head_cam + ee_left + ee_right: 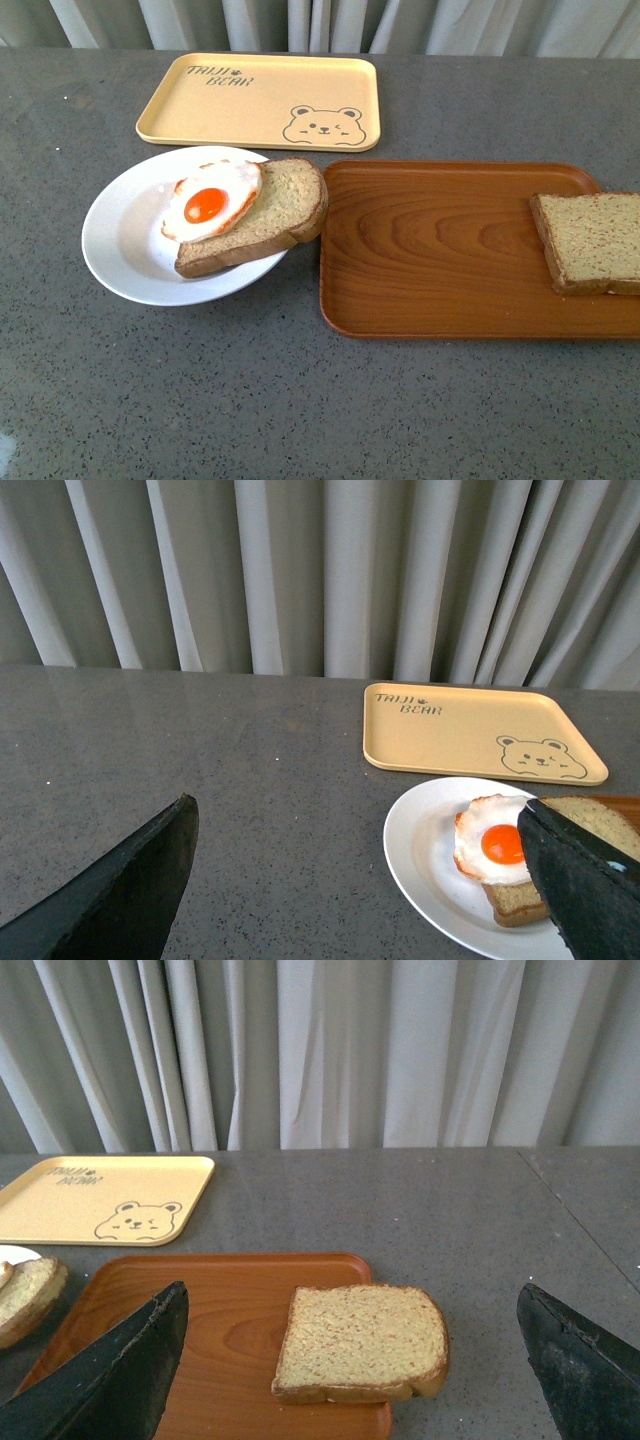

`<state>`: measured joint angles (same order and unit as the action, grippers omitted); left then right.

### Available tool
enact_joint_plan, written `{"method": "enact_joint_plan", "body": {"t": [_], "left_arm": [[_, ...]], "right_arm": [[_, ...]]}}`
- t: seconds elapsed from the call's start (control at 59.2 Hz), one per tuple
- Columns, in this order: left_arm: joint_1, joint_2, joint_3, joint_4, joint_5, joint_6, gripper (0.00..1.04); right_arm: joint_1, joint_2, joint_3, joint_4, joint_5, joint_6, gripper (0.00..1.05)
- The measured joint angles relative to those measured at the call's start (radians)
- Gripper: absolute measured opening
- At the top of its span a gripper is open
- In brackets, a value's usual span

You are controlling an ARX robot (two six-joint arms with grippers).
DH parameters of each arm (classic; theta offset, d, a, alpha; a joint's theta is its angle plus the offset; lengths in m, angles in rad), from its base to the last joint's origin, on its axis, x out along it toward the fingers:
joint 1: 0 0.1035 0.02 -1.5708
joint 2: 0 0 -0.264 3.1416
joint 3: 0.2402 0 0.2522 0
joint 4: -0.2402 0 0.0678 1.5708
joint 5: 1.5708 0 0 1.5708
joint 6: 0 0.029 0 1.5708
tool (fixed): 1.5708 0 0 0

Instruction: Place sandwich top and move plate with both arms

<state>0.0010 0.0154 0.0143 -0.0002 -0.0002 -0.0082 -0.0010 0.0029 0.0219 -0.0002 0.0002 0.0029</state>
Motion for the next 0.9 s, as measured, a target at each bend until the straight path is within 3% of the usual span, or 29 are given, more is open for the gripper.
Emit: {"method": "enact_joint_plan", "body": {"t": [0.896], "left_arm": [[0.0,0.0,0.0,0.0,0.0,0.0,0.96]], "right_arm": [[0.0,0.0,0.0,0.0,0.0,0.0,0.96]]}}
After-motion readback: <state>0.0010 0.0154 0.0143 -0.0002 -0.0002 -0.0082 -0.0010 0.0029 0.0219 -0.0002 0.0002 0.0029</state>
